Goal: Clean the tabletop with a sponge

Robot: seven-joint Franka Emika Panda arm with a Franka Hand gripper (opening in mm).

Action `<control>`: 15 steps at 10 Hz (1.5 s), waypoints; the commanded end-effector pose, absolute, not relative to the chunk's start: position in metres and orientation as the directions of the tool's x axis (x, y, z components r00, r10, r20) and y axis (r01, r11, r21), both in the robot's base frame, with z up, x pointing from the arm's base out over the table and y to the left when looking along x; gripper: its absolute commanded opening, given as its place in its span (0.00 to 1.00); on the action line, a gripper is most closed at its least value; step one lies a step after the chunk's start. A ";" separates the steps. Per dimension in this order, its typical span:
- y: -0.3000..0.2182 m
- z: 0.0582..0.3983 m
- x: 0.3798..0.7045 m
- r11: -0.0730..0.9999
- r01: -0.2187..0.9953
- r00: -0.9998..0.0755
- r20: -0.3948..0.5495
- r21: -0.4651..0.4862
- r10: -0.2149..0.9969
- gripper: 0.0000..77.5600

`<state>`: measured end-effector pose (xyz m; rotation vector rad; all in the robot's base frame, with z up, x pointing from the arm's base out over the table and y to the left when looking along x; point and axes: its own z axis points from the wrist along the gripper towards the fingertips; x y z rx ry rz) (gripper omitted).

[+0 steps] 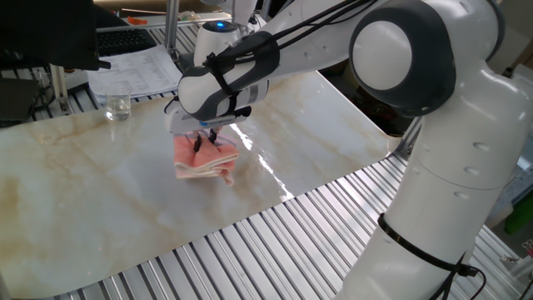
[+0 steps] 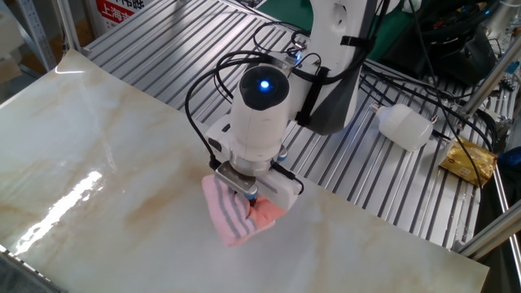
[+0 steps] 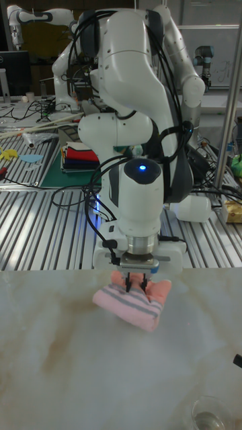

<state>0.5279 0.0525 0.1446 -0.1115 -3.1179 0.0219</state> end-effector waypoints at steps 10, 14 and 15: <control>0.052 0.146 0.529 0.997 0.072 -0.997 0.017 -0.014 0.072 1.00; 0.068 0.164 0.517 0.996 0.080 -0.996 0.027 -0.042 0.081 1.00; 0.069 0.164 0.517 0.996 0.077 -0.997 0.028 -0.043 0.079 1.00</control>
